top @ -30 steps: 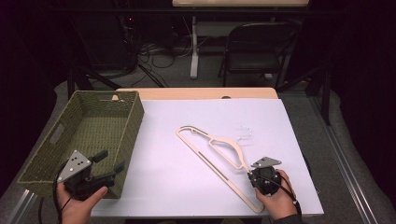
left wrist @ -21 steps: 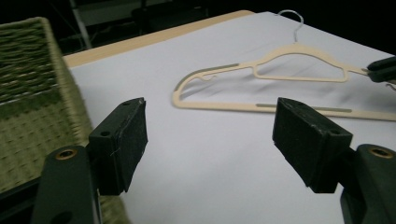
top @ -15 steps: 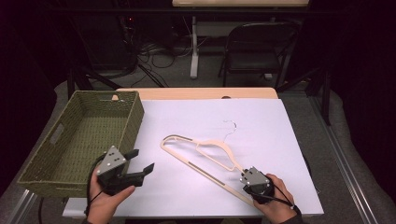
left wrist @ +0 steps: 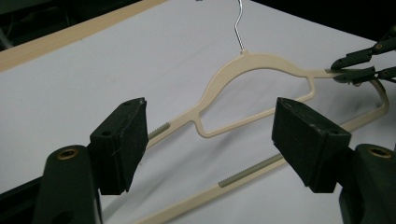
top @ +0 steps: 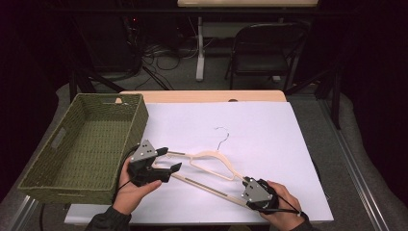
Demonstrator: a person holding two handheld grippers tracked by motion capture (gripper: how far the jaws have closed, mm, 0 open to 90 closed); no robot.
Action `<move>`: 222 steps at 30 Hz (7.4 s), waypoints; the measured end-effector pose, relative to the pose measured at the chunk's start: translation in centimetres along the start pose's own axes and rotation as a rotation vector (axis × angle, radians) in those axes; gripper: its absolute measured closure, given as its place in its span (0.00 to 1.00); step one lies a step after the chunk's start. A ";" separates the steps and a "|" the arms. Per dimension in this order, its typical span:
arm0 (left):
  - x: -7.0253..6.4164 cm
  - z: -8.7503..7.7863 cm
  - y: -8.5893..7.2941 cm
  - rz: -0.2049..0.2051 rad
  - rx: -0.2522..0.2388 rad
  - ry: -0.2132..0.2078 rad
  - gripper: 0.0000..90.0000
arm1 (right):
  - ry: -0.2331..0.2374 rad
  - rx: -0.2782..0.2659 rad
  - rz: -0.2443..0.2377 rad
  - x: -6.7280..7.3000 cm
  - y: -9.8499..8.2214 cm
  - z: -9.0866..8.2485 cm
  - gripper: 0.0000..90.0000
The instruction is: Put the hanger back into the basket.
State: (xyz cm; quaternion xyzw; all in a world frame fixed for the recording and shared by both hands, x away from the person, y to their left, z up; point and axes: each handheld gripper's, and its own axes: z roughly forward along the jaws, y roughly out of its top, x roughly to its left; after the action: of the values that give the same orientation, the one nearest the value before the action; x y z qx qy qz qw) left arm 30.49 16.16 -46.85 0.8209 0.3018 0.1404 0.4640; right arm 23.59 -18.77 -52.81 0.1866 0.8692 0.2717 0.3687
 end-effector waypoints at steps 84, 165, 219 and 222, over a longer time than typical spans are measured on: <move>3.8 9.9 -0.3 0.111 0.401 -0.335 0.47 | -0.025 -0.021 -0.118 0.2 -0.4 0.4 0.88; 3.8 2.0 2.7 -0.294 0.188 -0.402 0.98 | -0.097 -0.142 0.149 -2.2 -1.5 -1.4 0.62; 21.9 -22.4 -2.6 -0.463 0.106 -0.073 0.98 | -0.100 -0.120 0.183 -2.3 -2.0 -0.8 0.56; 22.3 -23.3 -3.0 -0.470 0.105 -0.052 0.98 | -0.100 -0.122 0.182 -2.3 -2.0 -0.7 0.55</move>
State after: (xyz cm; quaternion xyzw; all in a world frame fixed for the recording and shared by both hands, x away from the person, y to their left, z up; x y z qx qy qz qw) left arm 34.86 47.04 -38.09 0.7546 0.4794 -0.0087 0.4481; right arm 24.32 -21.80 -52.35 0.2553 0.8110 0.3467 0.3961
